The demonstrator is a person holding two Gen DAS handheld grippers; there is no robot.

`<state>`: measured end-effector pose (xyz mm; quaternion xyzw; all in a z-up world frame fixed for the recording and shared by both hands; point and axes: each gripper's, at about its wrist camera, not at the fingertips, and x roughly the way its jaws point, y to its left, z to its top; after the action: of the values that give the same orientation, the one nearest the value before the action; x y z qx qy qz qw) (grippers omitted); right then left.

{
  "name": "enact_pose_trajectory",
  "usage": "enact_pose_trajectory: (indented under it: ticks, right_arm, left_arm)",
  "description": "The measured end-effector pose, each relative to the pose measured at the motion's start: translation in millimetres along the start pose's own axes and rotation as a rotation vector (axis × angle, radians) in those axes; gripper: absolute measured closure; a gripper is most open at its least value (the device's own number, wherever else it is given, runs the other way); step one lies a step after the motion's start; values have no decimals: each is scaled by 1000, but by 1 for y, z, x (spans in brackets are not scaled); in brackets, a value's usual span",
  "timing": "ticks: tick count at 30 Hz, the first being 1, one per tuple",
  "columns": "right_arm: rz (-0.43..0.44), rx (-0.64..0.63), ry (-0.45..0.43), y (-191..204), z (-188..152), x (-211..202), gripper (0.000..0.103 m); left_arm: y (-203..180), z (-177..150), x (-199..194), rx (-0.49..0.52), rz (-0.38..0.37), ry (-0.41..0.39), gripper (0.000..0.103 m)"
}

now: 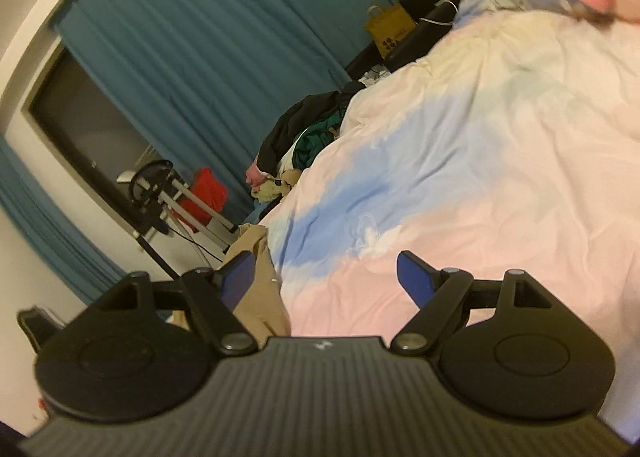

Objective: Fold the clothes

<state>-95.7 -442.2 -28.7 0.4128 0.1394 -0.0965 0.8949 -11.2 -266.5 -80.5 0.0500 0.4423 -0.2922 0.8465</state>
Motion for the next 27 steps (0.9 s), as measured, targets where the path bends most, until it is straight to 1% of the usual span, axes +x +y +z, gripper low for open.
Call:
enact_pose_trajectory:
  ticks: [2, 3, 5, 6, 7, 8, 9, 10, 11, 13, 16, 19, 21, 23, 26, 27]
  right_arm:
    - [12, 14, 10, -2, -1, 3, 22]
    - [16, 11, 15, -2, -1, 4, 22]
    - [23, 1, 26, -1, -2, 6, 22]
    - [25, -4, 30, 0, -2, 6, 22]
    - [28, -9, 34, 1, -3, 7, 22]
    - [30, -13, 38, 2, -3, 7, 22]
    - [34, -17, 40, 3, -4, 7, 22]
    - [41, -20, 40, 4, -4, 7, 22]
    - [47, -22, 40, 5, -5, 7, 22]
    - [57, -28, 41, 7, -6, 7, 22]
    - [59, -32, 51, 8, -7, 9, 22]
    - [79, -23, 63, 8, -8, 10, 22]
    - [99, -30, 70, 10, -9, 11, 22]
    - [122, -41, 85, 15, -12, 13, 22]
    - [144, -68, 128, 23, -17, 19, 22]
    - [143, -83, 144, 26, -20, 21, 22]
  left_arm:
    - [-10, -2, 13, 18, -6, 23, 31]
    - [-12, -5, 18, 30, -4, 31, 32]
    - [-15, -10, 27, 62, 16, 40, 36]
    - [-16, -13, 31, 81, 33, 40, 41]
    - [-16, -16, 35, 100, 50, 41, 48]
    - [-16, -18, 39, 121, 65, 36, 51]
    - [-14, -20, 42, 132, 75, 34, 57]
    - [-13, -21, 43, 131, 76, 31, 64]
    - [-12, -21, 44, 130, 76, 27, 68]
    - [-14, -23, 42, 156, 89, 12, 94]
    - [-11, -22, 28, 161, 74, -26, 97]
    - [-1, -17, -4, 136, 34, -87, 97]
    - [18, -15, -33, 71, -14, -113, 97]
    - [43, -15, -61, -16, -59, -126, 97]
    - [83, -23, -100, -110, -66, -146, 97]
    - [97, -28, -108, -144, -64, -138, 97]
